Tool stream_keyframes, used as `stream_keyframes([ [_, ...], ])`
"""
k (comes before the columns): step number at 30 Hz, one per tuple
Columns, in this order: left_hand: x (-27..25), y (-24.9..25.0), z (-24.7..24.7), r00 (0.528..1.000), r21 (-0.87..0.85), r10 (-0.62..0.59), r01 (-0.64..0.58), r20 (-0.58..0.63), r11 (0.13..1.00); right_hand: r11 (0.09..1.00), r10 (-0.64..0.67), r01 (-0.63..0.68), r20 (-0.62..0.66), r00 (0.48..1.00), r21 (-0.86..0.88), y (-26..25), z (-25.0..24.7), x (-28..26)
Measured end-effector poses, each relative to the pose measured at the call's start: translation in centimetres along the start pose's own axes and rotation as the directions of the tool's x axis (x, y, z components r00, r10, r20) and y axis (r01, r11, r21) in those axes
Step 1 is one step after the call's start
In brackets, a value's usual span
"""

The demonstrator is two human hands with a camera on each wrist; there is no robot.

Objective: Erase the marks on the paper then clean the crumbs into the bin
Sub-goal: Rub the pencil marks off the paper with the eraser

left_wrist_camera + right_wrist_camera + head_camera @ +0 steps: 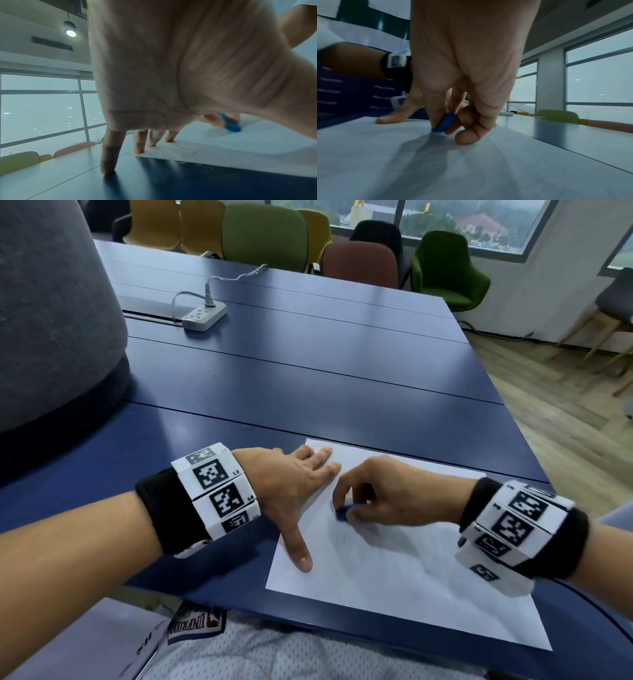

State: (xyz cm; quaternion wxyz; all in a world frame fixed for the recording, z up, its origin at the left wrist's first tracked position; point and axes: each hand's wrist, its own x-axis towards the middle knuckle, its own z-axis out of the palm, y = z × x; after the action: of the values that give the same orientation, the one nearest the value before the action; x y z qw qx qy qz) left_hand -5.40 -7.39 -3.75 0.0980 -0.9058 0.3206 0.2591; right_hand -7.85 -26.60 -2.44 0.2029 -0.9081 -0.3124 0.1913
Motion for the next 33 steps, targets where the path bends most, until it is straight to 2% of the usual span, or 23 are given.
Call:
stream_keyframes([
  [2, 0.0, 0.1, 0.0, 1.0, 0.009, -0.005, 0.004, 0.006, 1.0, 0.999, -0.023, 0.027, 0.089, 0.996, -0.039, -0.5, 0.2, -0.4],
  [3, 0.1, 0.0, -0.1, 1.0, 0.008, -0.003, 0.003, 0.006, 1.0, 0.999, -0.018, 0.022, 0.077, 0.997, -0.049, -0.5, 0.0, -0.2],
  [6, 0.0, -0.1, 0.1, 1.0, -0.004, 0.006, -0.006, -0.006, 1.0, 0.999, 0.032, -0.033, -0.08, 0.996, -0.016, 0.3, -0.5, 0.3],
  [7, 0.0, 0.0, 0.1, 1.0, -0.003, 0.009, -0.009, -0.011, 1.0, 0.999, 0.039, -0.04, -0.094, 0.995, -0.009, 0.4, -0.4, 0.1],
  [11, -0.1, 0.3, -0.1, 1.0, 0.015, 0.0, 0.0, 0.007, 1.0, 1.0, -0.021, 0.023, 0.099, 0.995, -0.019, -0.6, 0.6, -1.0],
  [12, -0.1, 0.3, -0.1, 1.0, 0.016, -0.003, 0.002, 0.009, 1.0, 0.999, -0.021, 0.024, 0.109, 0.994, -0.029, -0.5, 0.5, -1.0],
  [16, 0.1, 0.1, 0.1, 1.0, 0.014, -0.004, 0.004, 0.0, 1.0, 0.999, 0.041, -0.041, -0.063, 0.997, -0.012, 0.4, 0.0, -0.3],
  [17, 0.1, 0.1, 0.1, 1.0, 0.017, -0.006, 0.006, 0.002, 1.0, 0.999, 0.04, -0.041, -0.052, 0.998, -0.009, 0.4, 0.2, -0.5],
  [20, 0.1, 0.3, 0.0, 1.0, 0.027, -0.012, 0.012, 0.011, 1.0, 1.0, -0.002, 0.004, 0.119, 0.993, -0.012, -0.7, 0.9, -1.4],
  [21, 0.1, 0.3, -0.1, 1.0, 0.032, -0.013, 0.012, 0.011, 0.999, 1.0, -0.003, 0.007, 0.133, 0.991, -0.024, -0.8, 0.8, -1.4],
  [25, 0.1, 0.2, 0.0, 1.0, 0.013, -0.016, 0.015, 0.011, 1.0, 0.998, 0.055, -0.056, -0.034, 0.998, -0.023, -0.1, 0.3, -0.7],
  [29, 0.0, 0.4, -0.2, 0.999, 0.035, -0.021, 0.02, 0.028, 0.999, 0.999, -0.036, 0.033, 0.133, 0.991, 0.023, -1.7, 1.8, -2.0],
  [30, 0.0, 0.4, -0.3, 0.999, 0.039, -0.021, 0.02, 0.027, 0.999, 0.999, -0.04, 0.038, 0.136, 0.99, 0.017, -1.7, 1.7, -2.0],
  [33, 0.0, 0.3, -0.2, 1.0, 0.037, -0.021, 0.021, 0.018, 0.999, 1.0, 0.02, -0.02, 0.04, 0.999, -0.004, -0.9, 0.8, -1.4],
])
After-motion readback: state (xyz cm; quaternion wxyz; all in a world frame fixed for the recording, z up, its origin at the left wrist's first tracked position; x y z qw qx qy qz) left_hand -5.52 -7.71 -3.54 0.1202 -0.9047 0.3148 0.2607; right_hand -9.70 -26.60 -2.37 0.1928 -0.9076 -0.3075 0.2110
